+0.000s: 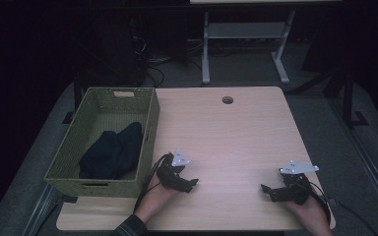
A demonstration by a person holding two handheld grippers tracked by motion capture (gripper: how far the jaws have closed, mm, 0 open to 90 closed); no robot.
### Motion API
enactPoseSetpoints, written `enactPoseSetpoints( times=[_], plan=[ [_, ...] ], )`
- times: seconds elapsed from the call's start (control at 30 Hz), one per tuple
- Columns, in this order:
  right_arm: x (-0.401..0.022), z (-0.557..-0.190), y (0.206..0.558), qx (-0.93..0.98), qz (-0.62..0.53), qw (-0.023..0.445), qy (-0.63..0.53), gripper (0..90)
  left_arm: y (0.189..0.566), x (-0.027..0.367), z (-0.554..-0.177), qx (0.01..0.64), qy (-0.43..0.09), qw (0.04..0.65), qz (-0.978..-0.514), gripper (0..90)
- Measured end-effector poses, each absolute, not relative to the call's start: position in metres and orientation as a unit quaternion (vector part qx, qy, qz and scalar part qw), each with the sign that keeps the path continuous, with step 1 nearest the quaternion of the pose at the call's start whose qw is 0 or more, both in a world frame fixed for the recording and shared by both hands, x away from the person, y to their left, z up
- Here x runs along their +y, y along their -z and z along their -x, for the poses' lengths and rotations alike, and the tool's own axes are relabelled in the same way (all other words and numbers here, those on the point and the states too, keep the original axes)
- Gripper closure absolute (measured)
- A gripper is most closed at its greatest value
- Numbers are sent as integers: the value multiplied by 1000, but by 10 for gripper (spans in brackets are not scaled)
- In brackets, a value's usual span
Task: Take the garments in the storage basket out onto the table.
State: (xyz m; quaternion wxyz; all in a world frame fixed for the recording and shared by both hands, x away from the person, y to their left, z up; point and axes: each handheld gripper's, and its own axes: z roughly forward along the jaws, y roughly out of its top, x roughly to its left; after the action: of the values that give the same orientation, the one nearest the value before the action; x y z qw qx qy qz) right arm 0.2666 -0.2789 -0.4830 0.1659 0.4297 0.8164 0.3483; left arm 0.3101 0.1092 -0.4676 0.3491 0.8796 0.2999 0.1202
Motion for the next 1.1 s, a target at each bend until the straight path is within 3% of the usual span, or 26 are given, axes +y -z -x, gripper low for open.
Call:
enactPoseSetpoints(
  times=[1.1],
  plan=[
    [-279,-266,483,815,-432,165,-348,59,448,109,-312,301,-120,347,-880,139]
  ],
)
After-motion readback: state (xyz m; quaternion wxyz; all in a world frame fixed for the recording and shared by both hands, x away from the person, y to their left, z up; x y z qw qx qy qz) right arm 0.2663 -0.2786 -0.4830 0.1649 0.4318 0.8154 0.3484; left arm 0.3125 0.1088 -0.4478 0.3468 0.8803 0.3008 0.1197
